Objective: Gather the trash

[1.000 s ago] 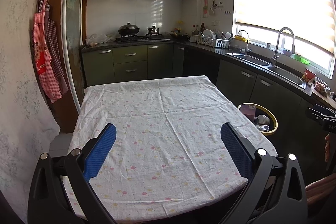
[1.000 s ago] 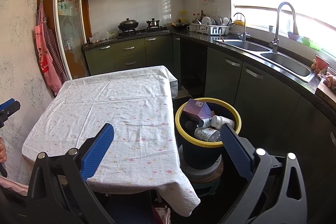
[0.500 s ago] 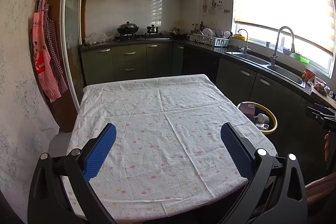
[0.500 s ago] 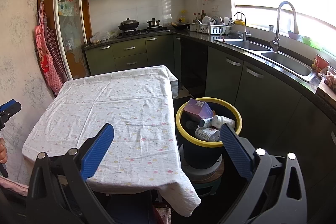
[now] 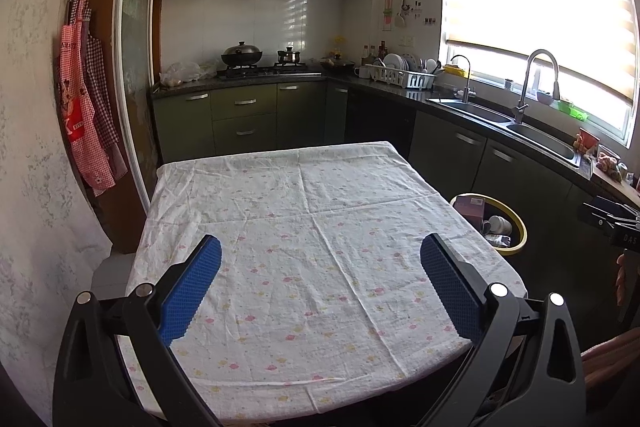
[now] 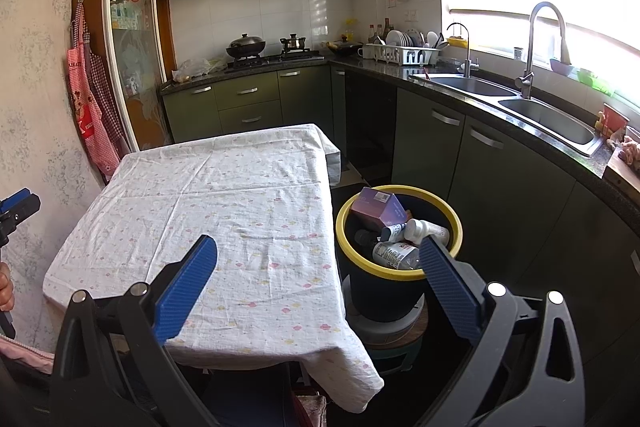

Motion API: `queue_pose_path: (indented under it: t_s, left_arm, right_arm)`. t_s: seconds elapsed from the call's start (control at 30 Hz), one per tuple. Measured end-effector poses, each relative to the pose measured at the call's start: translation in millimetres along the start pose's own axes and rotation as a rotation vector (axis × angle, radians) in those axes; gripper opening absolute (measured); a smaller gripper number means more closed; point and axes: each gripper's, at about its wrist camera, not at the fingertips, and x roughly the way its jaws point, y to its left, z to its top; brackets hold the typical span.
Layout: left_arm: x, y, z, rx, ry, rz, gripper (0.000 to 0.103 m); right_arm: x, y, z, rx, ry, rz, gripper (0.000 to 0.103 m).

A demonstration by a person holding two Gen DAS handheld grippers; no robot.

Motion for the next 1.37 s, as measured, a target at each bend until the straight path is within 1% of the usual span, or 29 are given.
queue_pose_path:
  t_s: [0.57,0.8,0.9,1.0,1.07,1.13,1.27,1.37]
  left_arm:
    - [0.3,0.5,2.8,0.008,-0.004,0.007,0.098]
    - [1.3,2.6,3.2,-0.004,0.000,0.012,0.098]
    - [2.9,7.7,3.0,-0.030,-0.001,-0.008,0.098]
    - [3.5,8.9,4.3,-0.029,-0.009,-0.025,0.098]
    - [6.5,8.7,6.1,-0.018,-0.005,-0.020,0.098]
    - [10.9,8.6,8.6,-0.003,0.000,0.001,0.098]
    - [33.2,24.6,15.9,-0.034,0.055,0.014,0.098]
    - [56.2,42.4,17.5,-0.053,0.079,0.049,0.098]
  right_arm:
    - [1.3,2.9,-1.7,-0.002,0.003,0.002,0.096]
    - [2.0,4.1,-2.1,-0.002,0.006,0.003,0.096]
    - [2.1,5.0,-2.5,-0.003,0.006,0.004,0.096]
    - [5.0,6.8,-4.4,-0.002,0.010,0.007,0.096]
    - [8.2,8.8,-5.7,-0.001,0.012,0.011,0.096]
    - [11.5,8.2,-4.4,0.008,0.004,0.015,0.096]
    - [22.5,14.2,3.6,0.002,0.002,0.013,0.096]
    - [40.7,26.7,14.7,-0.035,0.020,0.023,0.096]
